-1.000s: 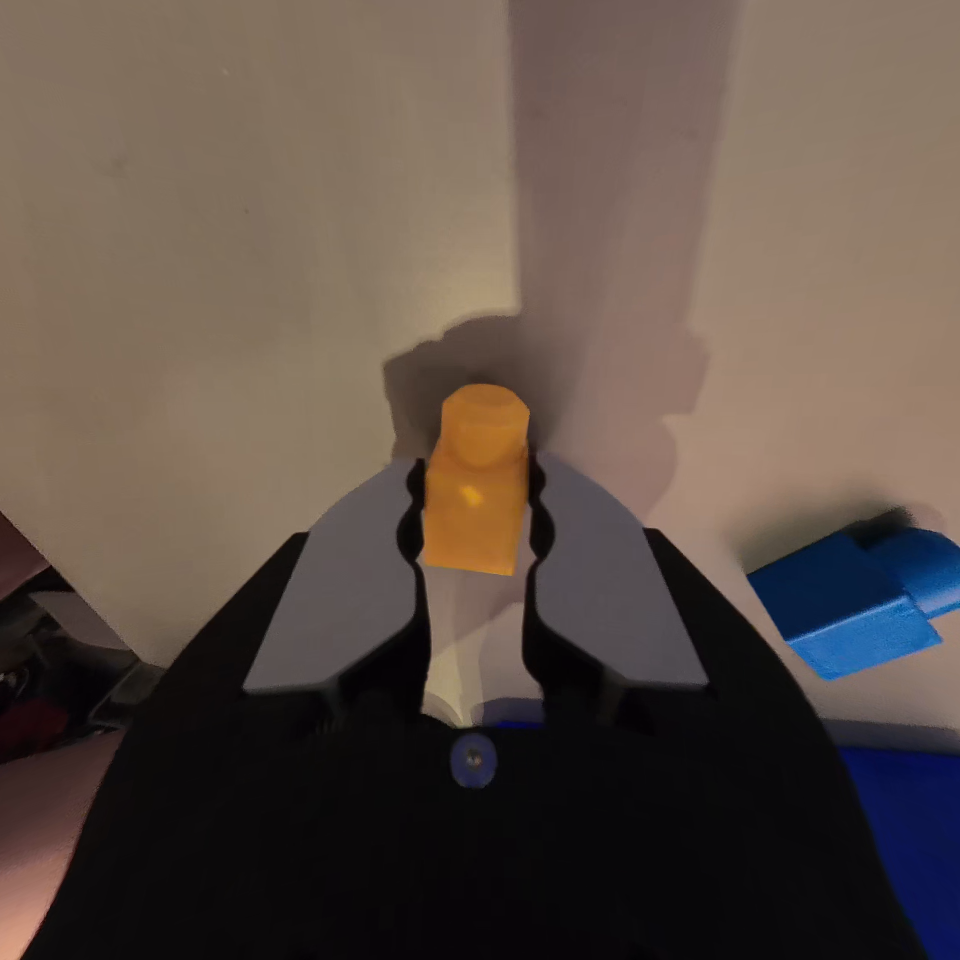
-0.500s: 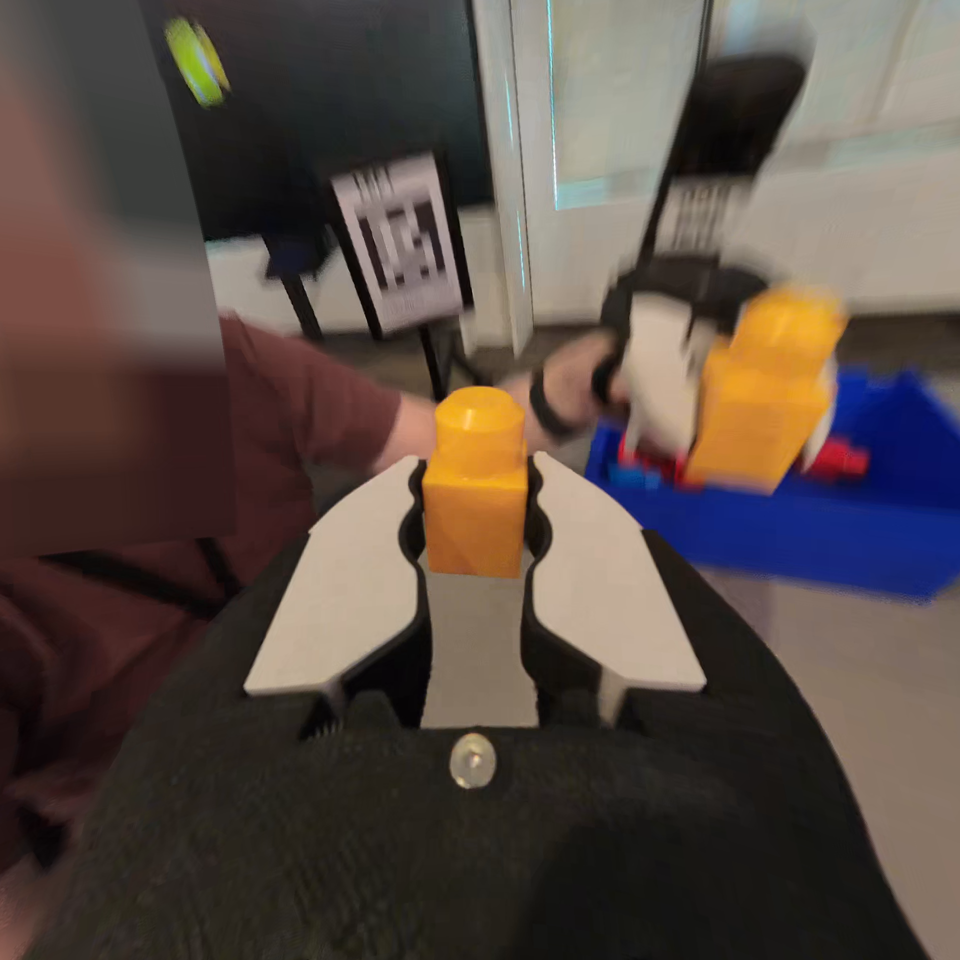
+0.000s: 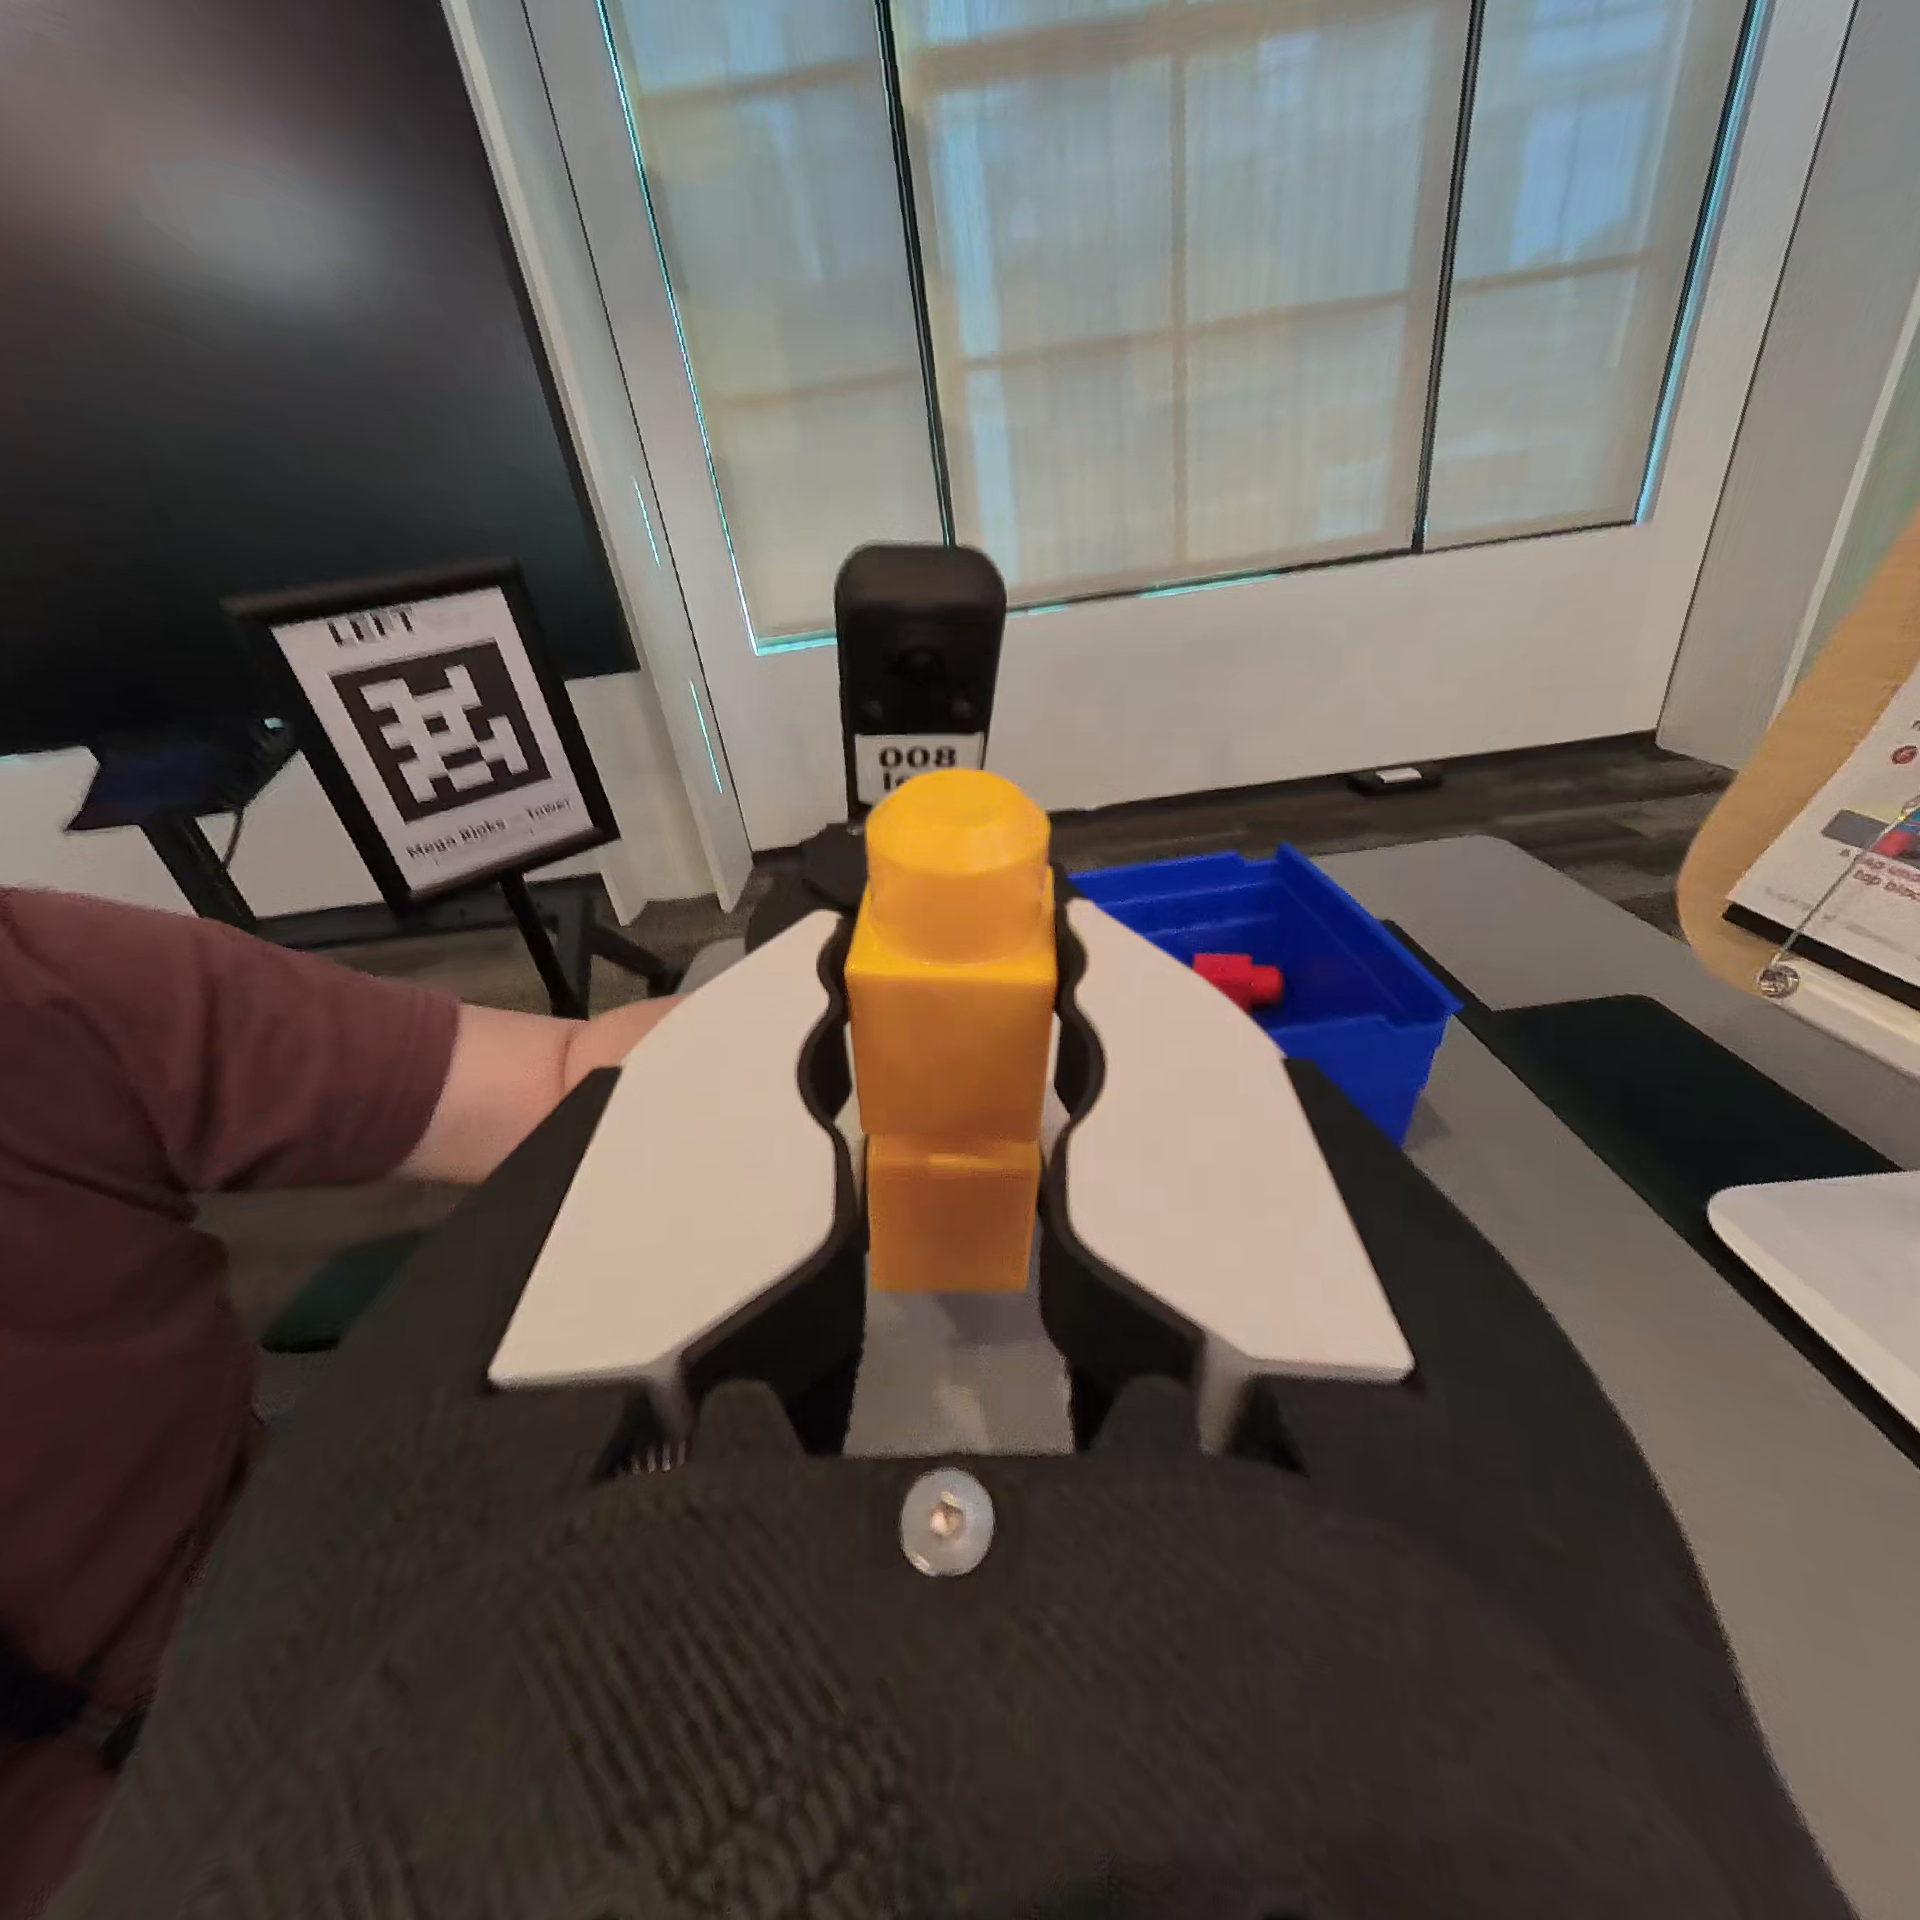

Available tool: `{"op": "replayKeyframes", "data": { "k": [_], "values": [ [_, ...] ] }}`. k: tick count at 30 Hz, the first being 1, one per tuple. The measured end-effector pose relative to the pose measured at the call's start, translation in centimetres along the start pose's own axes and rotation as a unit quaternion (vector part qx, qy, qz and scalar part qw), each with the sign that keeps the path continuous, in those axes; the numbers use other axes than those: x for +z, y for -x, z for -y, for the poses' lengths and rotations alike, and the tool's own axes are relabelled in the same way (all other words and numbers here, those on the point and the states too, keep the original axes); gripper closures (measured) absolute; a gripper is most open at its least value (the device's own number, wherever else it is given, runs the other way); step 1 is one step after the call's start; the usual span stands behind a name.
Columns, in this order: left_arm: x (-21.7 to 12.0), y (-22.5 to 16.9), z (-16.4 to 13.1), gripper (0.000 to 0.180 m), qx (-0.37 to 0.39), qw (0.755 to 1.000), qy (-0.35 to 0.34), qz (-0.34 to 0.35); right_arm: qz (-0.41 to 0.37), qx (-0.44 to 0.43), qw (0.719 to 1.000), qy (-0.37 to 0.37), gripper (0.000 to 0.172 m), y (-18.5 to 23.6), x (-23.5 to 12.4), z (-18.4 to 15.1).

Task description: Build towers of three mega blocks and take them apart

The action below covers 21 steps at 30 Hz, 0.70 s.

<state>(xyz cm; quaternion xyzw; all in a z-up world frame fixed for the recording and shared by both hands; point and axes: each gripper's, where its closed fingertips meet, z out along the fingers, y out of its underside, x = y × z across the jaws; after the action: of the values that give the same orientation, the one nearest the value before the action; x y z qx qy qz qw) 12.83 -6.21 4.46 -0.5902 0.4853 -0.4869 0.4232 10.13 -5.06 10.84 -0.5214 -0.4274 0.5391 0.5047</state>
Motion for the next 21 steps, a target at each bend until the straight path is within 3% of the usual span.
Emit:
{"op": "replayKeyframes", "data": {
  "k": [6, 9, 12, 16, 21],
  "values": [
    [-0.1, -0.1, -1.0, 0.144, 0.033, 0.998, 0.055, 0.016, 0.014, 0.030, 0.998, 0.045, 0.135, 0.4, 0.2, -1.1],
    [0.0, -0.1, -2.0, 0.144, 0.031, 0.995, 0.090, 0.009, 0.004, 0.025, 0.994, 0.109, 0.135, 0.4, -0.2, -2.5],
    [0.0, -0.8, -1.8, 0.145, 0.008, 0.997, 0.077, -0.027, 0.002, 0.010, 0.989, 0.151, 0.135, 0.8, -1.2, -3.2],
    [0.1, -1.2, -2.3, 0.144, 0.016, 0.995, 0.097, -0.034, 0.022, 0.016, 0.986, 0.162, 0.135, 1.3, -1.2, -3.7],
    [-0.1, -1.8, -1.3, 0.144, -0.014, 0.996, 0.061, -0.063, 0.038, 0.028, 0.992, 0.117, 0.134, 1.5, -0.7, -2.6]
  ]
}}
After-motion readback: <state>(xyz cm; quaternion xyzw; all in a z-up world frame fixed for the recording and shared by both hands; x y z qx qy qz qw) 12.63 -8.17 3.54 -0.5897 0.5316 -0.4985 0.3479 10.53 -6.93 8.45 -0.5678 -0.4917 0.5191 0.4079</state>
